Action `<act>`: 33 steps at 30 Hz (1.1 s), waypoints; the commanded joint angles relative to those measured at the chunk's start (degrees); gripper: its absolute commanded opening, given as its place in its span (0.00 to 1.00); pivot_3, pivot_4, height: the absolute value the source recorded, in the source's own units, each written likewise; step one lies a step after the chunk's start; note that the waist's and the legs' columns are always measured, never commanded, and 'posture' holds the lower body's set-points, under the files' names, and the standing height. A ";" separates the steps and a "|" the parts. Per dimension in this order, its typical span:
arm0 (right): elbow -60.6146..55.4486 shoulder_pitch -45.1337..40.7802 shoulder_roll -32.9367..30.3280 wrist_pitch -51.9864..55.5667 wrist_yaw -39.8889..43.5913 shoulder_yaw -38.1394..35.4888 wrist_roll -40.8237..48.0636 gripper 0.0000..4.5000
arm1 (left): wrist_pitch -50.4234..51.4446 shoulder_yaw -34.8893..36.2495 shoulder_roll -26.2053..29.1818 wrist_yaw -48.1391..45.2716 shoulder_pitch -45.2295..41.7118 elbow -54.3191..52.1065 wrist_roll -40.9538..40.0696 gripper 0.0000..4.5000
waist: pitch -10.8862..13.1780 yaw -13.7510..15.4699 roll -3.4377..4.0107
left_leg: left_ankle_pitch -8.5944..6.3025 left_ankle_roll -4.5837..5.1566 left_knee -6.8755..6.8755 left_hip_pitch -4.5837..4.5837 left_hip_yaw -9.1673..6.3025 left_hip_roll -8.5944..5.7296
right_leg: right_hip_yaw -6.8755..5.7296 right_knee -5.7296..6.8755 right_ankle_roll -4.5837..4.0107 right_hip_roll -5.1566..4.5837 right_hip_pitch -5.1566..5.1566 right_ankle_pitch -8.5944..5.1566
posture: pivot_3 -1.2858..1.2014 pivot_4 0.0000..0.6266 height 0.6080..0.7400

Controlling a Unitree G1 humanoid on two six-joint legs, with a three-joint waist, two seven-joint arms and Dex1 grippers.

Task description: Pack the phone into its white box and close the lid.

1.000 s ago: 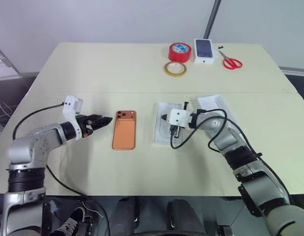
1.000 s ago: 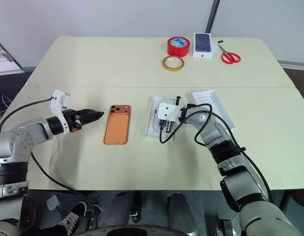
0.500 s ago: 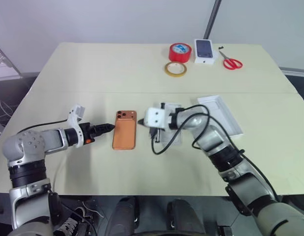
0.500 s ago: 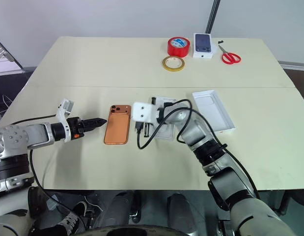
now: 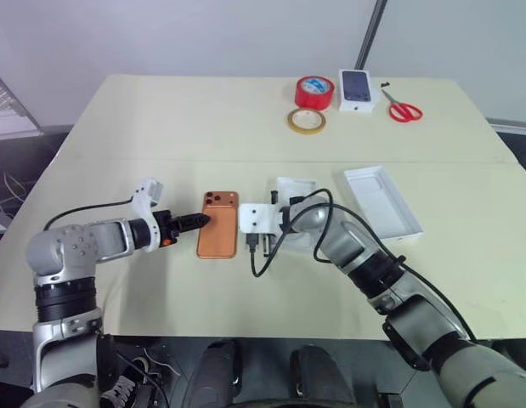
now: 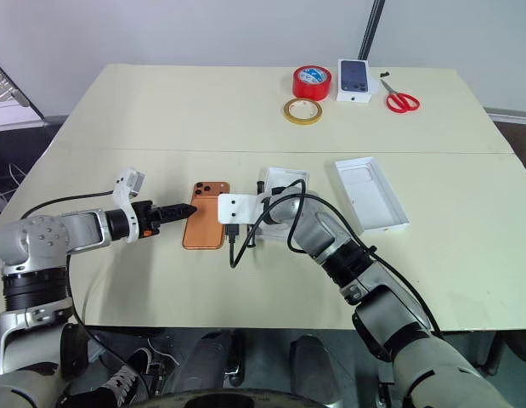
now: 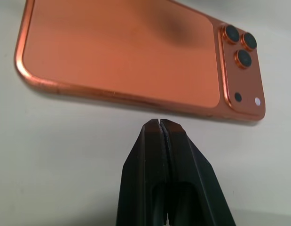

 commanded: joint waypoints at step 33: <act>-5.77 2.17 3.63 -3.46 -1.74 -11.64 12.30 0.00 | 8.54 12.40 -9.97 2.61 -2.49 7.60 -3.22 0.01 | -0.10 -0.58 0.02 | 0.04 -0.14 -0.23 0.00 -0.03 -0.04 | -0.02 -0.17 0.01 0.00 0.12 0.00 | 0.52 0.24 0.91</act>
